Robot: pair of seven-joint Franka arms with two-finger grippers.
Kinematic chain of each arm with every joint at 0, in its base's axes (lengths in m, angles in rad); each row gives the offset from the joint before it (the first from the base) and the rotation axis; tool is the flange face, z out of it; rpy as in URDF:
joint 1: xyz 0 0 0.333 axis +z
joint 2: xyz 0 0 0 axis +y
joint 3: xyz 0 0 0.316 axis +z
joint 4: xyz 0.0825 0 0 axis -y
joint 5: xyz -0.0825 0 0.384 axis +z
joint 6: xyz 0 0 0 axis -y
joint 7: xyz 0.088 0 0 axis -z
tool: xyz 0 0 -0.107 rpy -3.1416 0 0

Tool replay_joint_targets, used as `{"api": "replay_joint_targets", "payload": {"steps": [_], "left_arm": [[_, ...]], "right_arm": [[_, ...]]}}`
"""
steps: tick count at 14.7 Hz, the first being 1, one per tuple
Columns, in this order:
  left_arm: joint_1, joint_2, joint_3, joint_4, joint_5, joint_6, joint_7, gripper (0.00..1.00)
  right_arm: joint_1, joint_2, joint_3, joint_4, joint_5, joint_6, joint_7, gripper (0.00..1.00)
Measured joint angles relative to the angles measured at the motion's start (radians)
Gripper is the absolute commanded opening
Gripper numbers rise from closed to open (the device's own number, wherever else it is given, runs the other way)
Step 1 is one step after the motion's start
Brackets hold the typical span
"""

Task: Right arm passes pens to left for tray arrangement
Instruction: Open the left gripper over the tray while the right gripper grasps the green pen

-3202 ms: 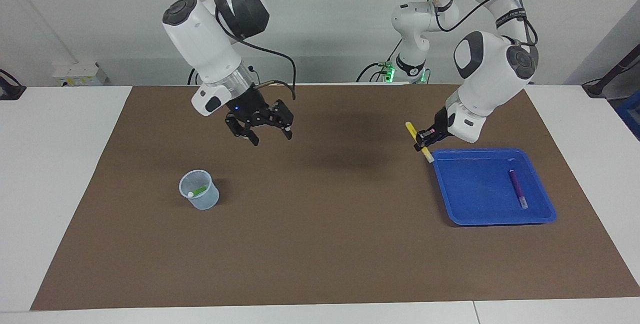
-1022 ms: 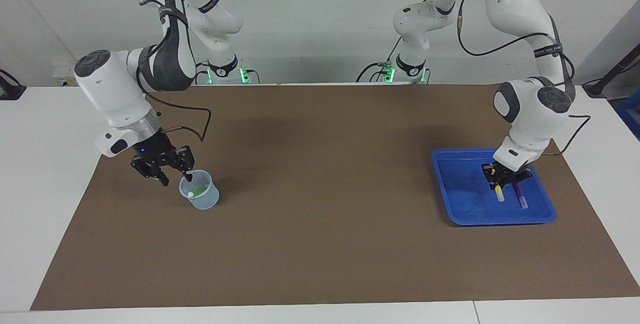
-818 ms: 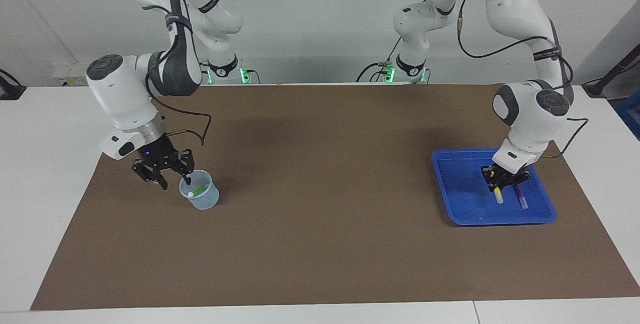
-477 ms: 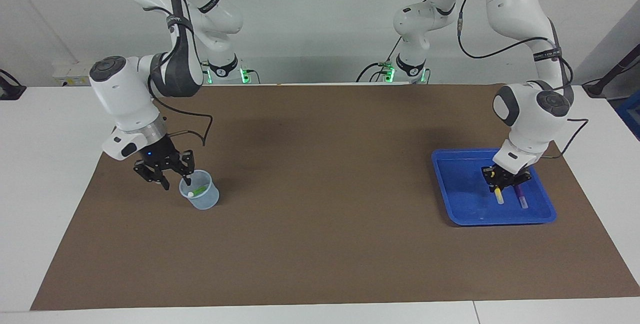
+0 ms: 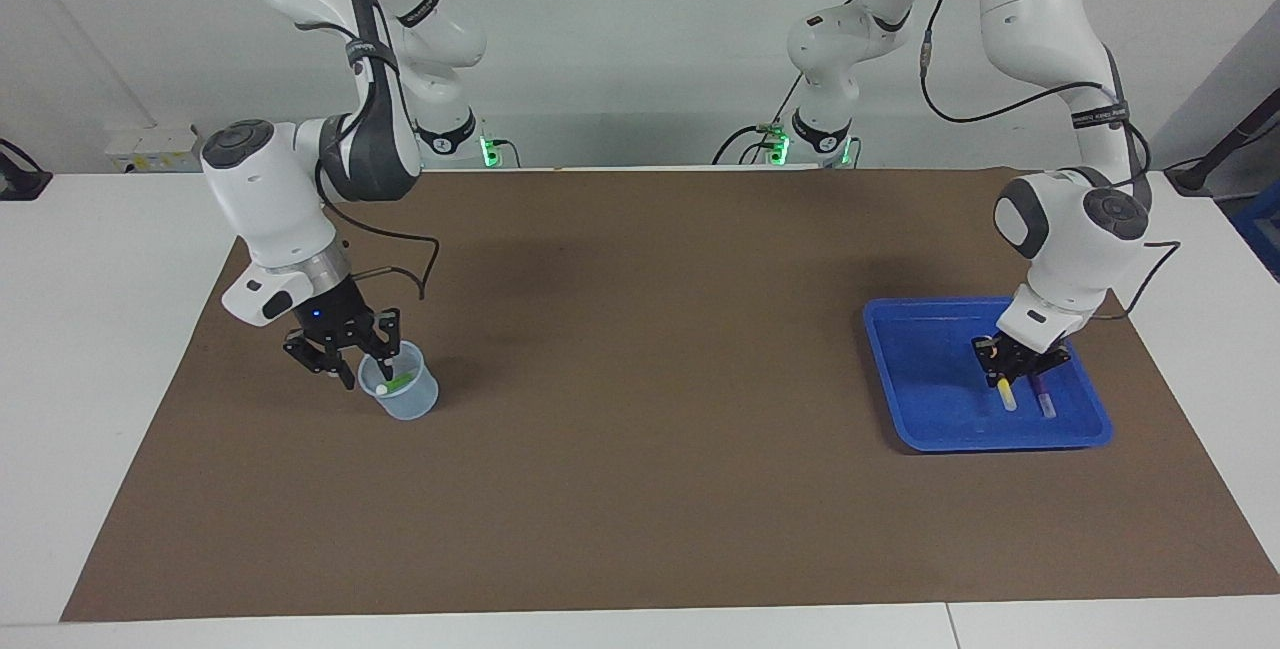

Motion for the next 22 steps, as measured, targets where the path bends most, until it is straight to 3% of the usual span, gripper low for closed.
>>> {"api": "replay_joint_targets", "payload": {"steps": [8,14,16,22], "left_arm": [[0.013,0.0,0.003,-0.018,0.0,0.003,0.0,0.01],[0.024,0.0,0.002,-0.034,0.0,0.004,-0.001,0.17],[0.024,0.0,0.001,-0.035,0.0,0.004,-0.004,0.3],[0.024,0.0,-0.004,-0.036,0.0,0.004,-0.021,0.36]], "right_arm": [[0.0,0.016,0.0,0.0,0.0,0.016,0.0,0.38],[0.001,0.028,0.0,0.0,0.0,0.035,0.0,0.35],[0.007,0.029,0.001,0.0,0.0,0.035,0.0,0.35],[0.014,0.035,0.001,0.0,0.0,0.035,0.0,0.32]]}}
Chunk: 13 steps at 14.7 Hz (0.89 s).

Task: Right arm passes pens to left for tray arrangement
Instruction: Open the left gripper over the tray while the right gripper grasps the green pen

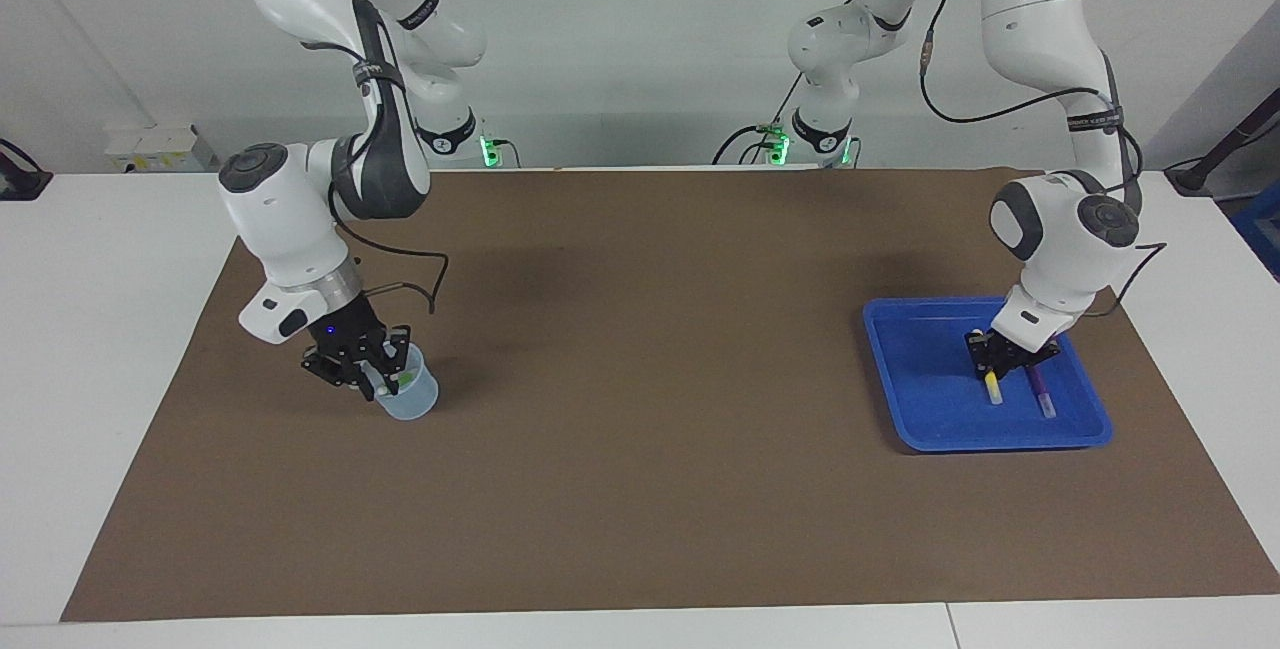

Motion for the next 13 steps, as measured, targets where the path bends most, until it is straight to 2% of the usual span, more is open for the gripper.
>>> {"api": "replay_joint_targets", "payload": {"steps": [1,2,4,6,9,11,13], "left_arm": [[0.0,0.0,-0.001,0.0,0.0,0.0,0.0,0.44],[0.0,0.0,-0.002,0.0,0.0,0.0,-0.001,0.44],[0.0,0.0,-0.002,0.0,0.0,0.0,-0.002,0.53],[0.0,0.0,-0.003,0.0,0.0,0.0,-0.012,0.54],[-0.001,0.0,-0.005,0.0,0.0,0.0,-0.024,0.88],[-0.002,0.0,-0.008,0.008,0.0,0.0,-0.026,0.99],[-0.013,-0.001,-0.011,0.035,0.0,-0.004,-0.028,1.0]], "right_arm": [[0.0,0.0,0.0,0.0,0.0,0.0,0.0,0.32],[0.0,0.001,0.0,0.0,0.0,0.0,0.0,0.31],[0.0,0.005,0.0,0.0,0.0,0.0,0.0,0.29],[0.0,0.006,-0.001,0.0,0.0,0.0,0.0,0.27],[0.0,0.006,-0.001,0.0,0.0,0.0,0.0,0.19],[0.0,0.006,-0.001,0.0,0.0,0.0,0.002,0.14],[0.0,0.006,-0.001,0.0,0.0,0.0,0.002,0.1]]}}
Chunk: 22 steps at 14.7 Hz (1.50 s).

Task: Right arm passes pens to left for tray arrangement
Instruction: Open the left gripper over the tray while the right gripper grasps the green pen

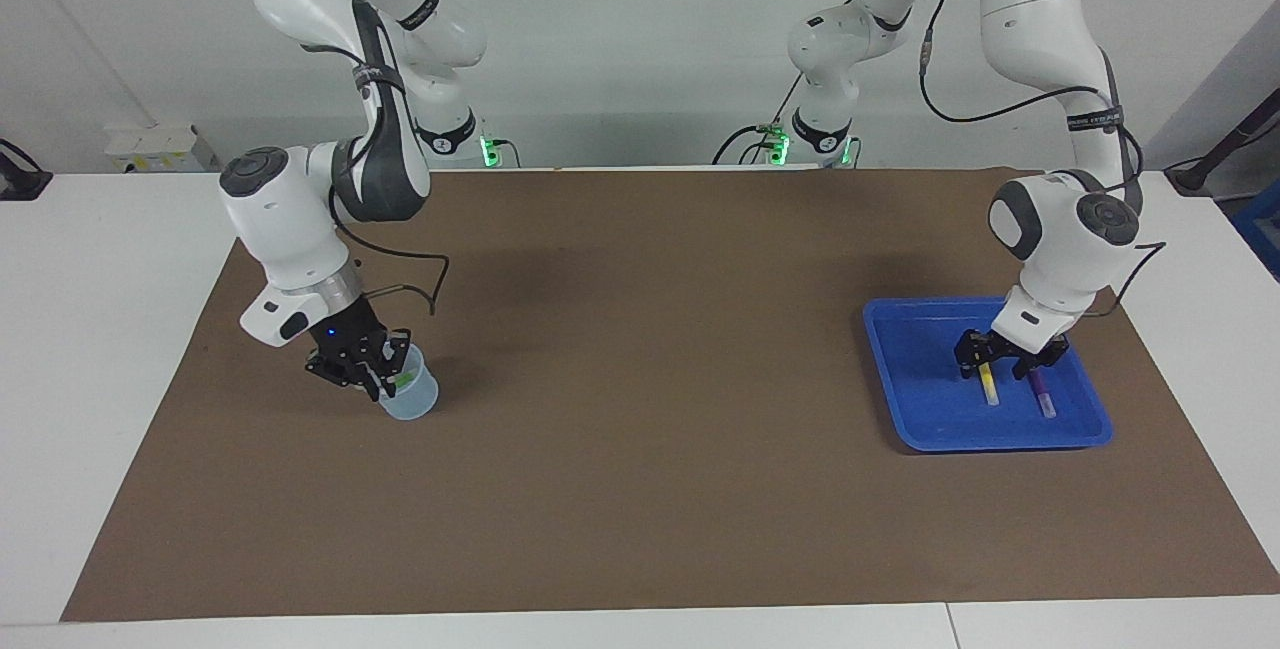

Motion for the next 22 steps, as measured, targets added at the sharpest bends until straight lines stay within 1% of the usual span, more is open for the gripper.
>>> {"api": "replay_joint_targets", "payload": {"steps": [2,4,9,12,17,20,22], "left_arm": [[-0.015,-0.001,-0.005,0.045,-0.003,-0.038,-0.008,1.0],[-0.031,-0.005,-0.008,0.086,-0.006,-0.084,-0.027,1.0],[-0.044,-0.021,-0.012,0.112,-0.008,-0.123,-0.045,1.0],[-0.05,-0.034,-0.013,0.121,-0.016,-0.17,-0.075,1.0],[-0.073,-0.054,-0.015,0.148,-0.02,-0.224,-0.121,1.0],[-0.082,-0.065,-0.016,0.162,-0.042,-0.265,-0.142,1.0],[-0.083,-0.068,-0.016,0.174,-0.049,-0.286,-0.143,1.0]], "right_arm": [[0.0,0.0,0.0,0.0,0.0,0.0,0.0,0.06],[0.0,0.0,0.0,0.0,0.0,0.0,0.0,0.0],[0.0,0.0,0.0,0.0,0.0,0.0,0.0,0.0],[-0.001,0.0,-0.001,0.002,0.0,0.0,0.0,0.0],[0.0,-0.002,0.0,0.036,-0.013,-0.008,0.0,0.0],[0.0,-0.011,0.0,0.084,-0.08,-0.077,0.0,0.0],[0.001,-0.029,0.002,0.111,-0.084,-0.129,0.0,0.0]]}}
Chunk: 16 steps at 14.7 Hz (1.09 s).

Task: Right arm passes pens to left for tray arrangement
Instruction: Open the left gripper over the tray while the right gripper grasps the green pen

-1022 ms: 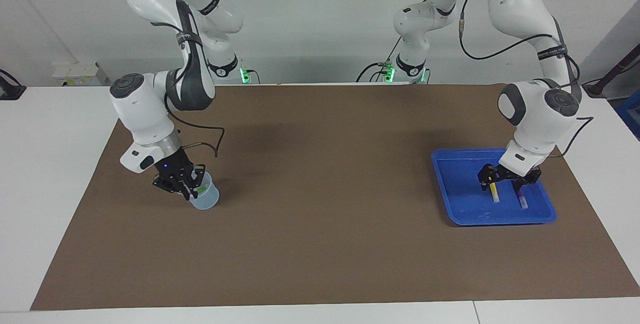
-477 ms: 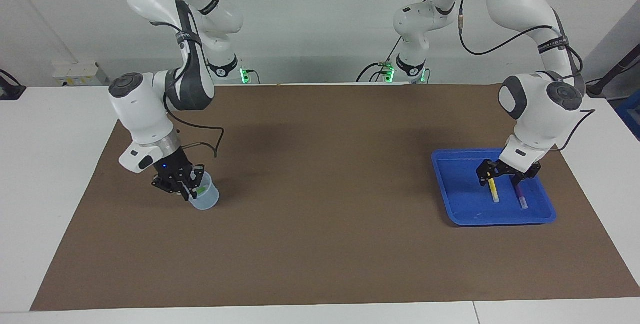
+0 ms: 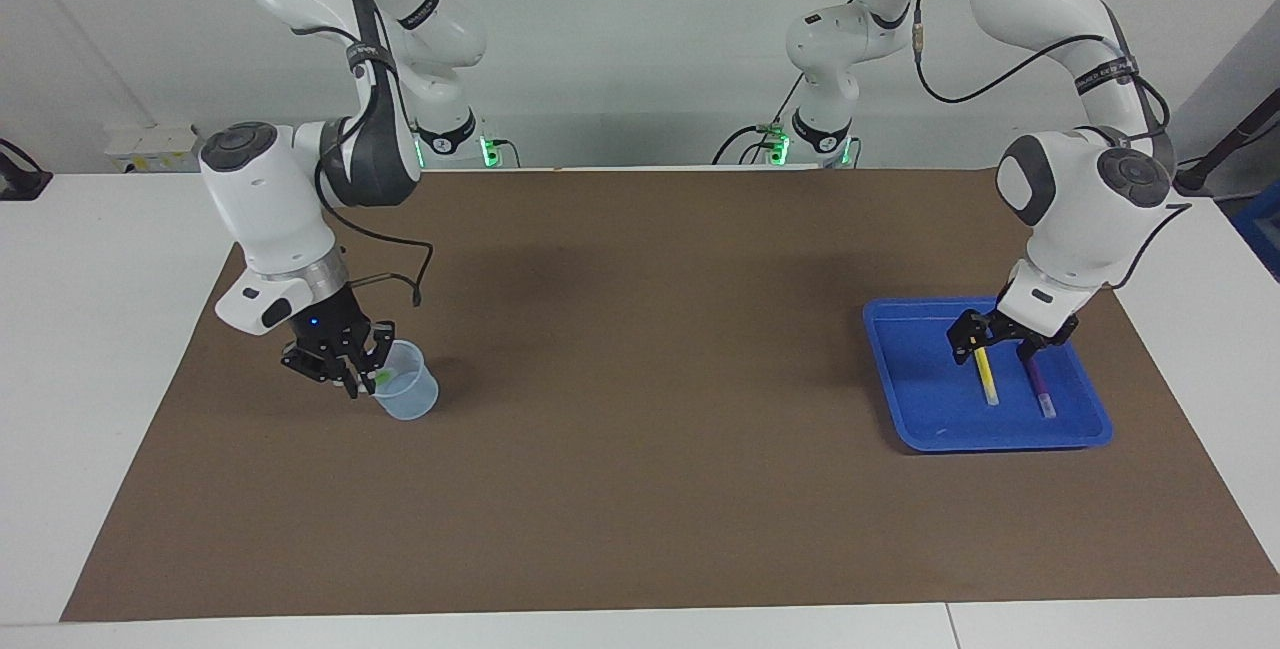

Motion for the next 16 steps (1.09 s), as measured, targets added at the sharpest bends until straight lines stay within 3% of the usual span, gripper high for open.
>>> {"api": "replay_joint_targets", "payload": {"steps": [5,10,16], "left_arm": [[-0.005,-0.019,0.0,0.009,-0.038,-0.059,-0.021,1.0],[-0.034,-0.042,-0.003,0.009,-0.046,-0.088,-0.072,1.0],[-0.051,-0.072,-0.01,0.011,-0.188,-0.225,-0.272,1.0]], "right_arm": [[0.002,-0.066,0.005,0.034,-0.004,-0.094,-0.002,0.0],[0.004,-0.095,0.048,0.13,-0.004,-0.272,-0.015,0.0],[0.004,-0.126,0.075,0.166,0.032,-0.408,0.049,0.0]]}}
